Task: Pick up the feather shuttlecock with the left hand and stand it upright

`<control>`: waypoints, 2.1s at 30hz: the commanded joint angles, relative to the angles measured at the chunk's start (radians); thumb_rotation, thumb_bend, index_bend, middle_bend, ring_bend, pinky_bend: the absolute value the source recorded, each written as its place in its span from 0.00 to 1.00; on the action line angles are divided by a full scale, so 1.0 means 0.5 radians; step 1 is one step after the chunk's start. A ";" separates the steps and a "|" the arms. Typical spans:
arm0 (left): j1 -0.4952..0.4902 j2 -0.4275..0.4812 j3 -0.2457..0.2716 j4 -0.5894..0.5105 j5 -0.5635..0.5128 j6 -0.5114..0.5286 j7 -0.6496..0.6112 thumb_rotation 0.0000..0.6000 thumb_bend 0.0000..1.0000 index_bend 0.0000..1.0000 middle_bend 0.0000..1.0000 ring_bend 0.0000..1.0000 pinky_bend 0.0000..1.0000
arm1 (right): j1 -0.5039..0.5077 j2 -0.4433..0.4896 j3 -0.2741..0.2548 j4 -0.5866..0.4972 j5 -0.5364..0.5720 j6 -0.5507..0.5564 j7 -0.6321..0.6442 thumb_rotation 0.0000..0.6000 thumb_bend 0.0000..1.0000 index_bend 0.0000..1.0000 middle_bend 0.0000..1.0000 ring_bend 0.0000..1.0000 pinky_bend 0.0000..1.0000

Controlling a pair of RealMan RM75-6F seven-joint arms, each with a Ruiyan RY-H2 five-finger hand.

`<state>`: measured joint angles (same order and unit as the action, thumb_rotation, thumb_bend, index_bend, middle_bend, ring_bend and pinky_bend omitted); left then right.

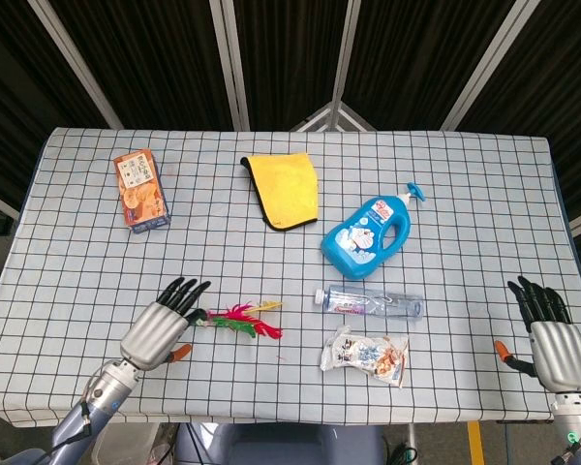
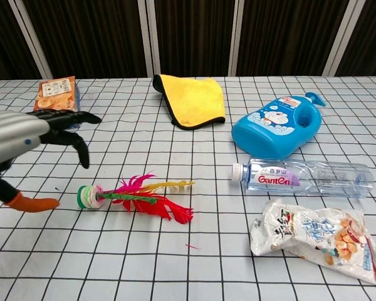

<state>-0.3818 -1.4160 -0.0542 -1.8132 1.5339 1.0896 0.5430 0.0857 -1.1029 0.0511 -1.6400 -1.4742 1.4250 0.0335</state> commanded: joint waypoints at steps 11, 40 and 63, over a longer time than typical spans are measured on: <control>-0.147 -0.519 -0.070 0.256 -0.273 -0.019 0.388 1.00 0.43 0.44 0.00 0.00 0.00 | -0.004 0.011 0.003 -0.002 0.003 0.001 0.034 1.00 0.33 0.00 0.00 0.00 0.00; -0.245 -0.717 -0.078 0.409 -0.484 0.065 0.361 1.00 0.53 0.51 0.00 0.00 0.00 | -0.004 0.013 -0.002 -0.008 0.002 -0.009 0.032 1.00 0.33 0.00 0.00 0.00 0.00; -0.251 -0.646 -0.074 0.355 -0.482 0.161 0.261 1.00 0.64 0.61 0.04 0.00 0.00 | -0.003 0.015 -0.002 -0.008 0.003 -0.011 0.032 1.00 0.33 0.00 0.00 0.00 0.00</control>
<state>-0.5074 -1.7473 -0.0877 -1.6259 1.2898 1.1647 0.6798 0.0841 -1.0951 0.0503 -1.6440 -1.4726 1.4194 0.0497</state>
